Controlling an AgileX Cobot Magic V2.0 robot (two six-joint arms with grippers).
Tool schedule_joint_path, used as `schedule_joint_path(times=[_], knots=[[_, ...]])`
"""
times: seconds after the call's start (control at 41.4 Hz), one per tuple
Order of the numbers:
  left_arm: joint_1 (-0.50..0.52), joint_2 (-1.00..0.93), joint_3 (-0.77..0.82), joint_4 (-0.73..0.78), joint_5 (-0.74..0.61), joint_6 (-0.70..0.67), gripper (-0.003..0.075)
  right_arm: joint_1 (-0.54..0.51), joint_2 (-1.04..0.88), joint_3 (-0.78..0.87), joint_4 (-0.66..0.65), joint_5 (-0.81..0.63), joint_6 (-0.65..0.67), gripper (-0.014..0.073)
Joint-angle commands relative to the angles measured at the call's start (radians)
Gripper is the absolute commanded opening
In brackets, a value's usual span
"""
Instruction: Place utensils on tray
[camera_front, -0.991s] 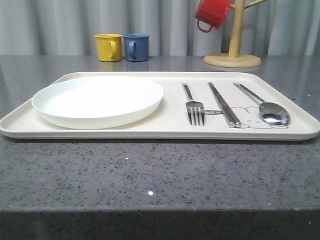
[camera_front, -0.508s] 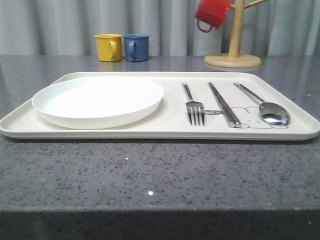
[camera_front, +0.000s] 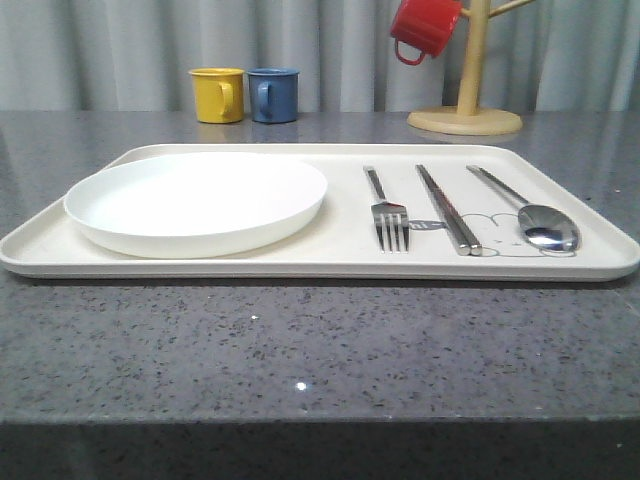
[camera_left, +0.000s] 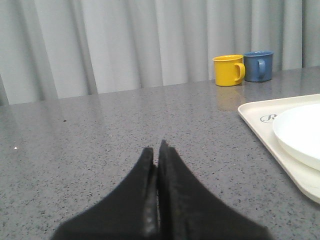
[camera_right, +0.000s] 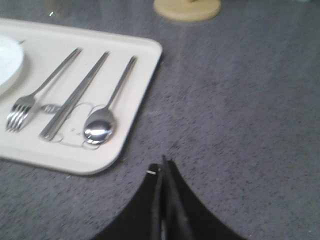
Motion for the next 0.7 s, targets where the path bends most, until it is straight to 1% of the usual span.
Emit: schedule_joint_path(times=[0.0,0.121,0.314,0.484,0.677], knots=[[-0.007,-0.024,-0.002,-0.011,-0.089,-0.005,-0.0018,-0.06,-0.076,0.096,-0.011,-0.254,-0.005,-0.0068],[-0.007,-0.024,-0.002,-0.011,-0.089,-0.005,-0.0018,-0.107,-0.174,0.256,-0.01,-0.422,-0.005,-0.0068],[-0.007,-0.024,-0.002,-0.011,-0.089,-0.005,-0.0018,-0.111,-0.287,0.419,-0.009,-0.584,-0.005,-0.0068],[-0.007,-0.023,-0.002,-0.011,-0.089,-0.005,-0.0018,-0.127,-0.29,0.42,-0.003,-0.559,-0.005,-0.0068],[-0.007,-0.023,-0.002,-0.011,-0.089,-0.005,-0.0018,-0.131,-0.29,0.42,0.0,-0.563,-0.005,-0.0068]])
